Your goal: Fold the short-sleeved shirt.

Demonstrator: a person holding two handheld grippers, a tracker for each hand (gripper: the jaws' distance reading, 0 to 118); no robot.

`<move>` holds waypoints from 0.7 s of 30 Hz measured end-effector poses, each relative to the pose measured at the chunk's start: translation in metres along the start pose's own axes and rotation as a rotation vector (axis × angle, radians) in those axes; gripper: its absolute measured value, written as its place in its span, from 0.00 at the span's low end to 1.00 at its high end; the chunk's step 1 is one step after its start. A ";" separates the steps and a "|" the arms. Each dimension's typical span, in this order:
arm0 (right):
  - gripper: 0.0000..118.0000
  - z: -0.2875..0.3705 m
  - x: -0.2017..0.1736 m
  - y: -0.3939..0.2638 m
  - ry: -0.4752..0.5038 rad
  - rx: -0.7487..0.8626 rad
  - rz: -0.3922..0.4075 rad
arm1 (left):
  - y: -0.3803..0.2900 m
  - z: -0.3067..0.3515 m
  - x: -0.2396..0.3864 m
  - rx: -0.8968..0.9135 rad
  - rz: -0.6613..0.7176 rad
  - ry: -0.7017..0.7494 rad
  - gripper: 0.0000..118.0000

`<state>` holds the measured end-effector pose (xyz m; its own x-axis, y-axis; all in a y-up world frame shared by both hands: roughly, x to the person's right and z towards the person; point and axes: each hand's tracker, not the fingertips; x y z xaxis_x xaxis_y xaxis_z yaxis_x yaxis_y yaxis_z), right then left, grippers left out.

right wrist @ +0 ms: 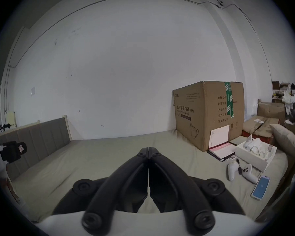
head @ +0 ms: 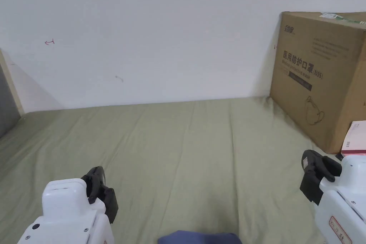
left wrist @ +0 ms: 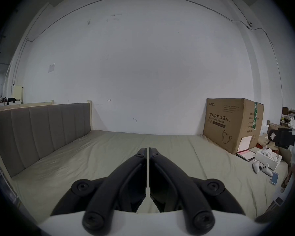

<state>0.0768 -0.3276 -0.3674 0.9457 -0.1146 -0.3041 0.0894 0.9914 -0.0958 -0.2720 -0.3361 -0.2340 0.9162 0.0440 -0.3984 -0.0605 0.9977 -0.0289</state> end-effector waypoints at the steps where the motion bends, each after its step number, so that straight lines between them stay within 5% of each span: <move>1: 0.00 0.000 0.002 0.002 0.003 0.004 0.001 | 0.001 0.000 0.002 -0.004 -0.003 -0.002 0.02; 5: 0.00 0.005 0.003 0.012 0.020 0.018 -0.030 | 0.001 0.001 0.005 -0.008 0.020 -0.001 0.02; 7: 0.00 0.003 0.005 0.011 0.170 -0.040 -0.098 | 0.003 0.004 0.005 -0.026 0.039 -0.020 0.02; 9: 0.00 -0.016 0.005 -0.002 0.429 -0.228 -0.237 | 0.002 0.005 0.004 -0.044 0.034 -0.042 0.02; 13: 0.00 -0.076 -0.004 -0.076 0.392 -0.819 -0.327 | -0.004 0.005 0.004 -0.086 0.005 -0.057 0.02; 16: 0.00 -0.095 -0.005 -0.132 0.427 -0.993 -0.380 | -0.012 0.005 0.002 -0.121 0.004 -0.072 0.02; 21: 0.00 -0.111 -0.002 -0.182 0.365 -1.124 -0.267 | -0.035 0.000 -0.005 -0.236 -0.023 -0.097 0.02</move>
<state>0.0238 -0.5150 -0.4541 0.7787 -0.4984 -0.3812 -0.2245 0.3460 -0.9110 -0.2748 -0.3717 -0.2307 0.9515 0.0372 -0.3053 -0.1194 0.9595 -0.2552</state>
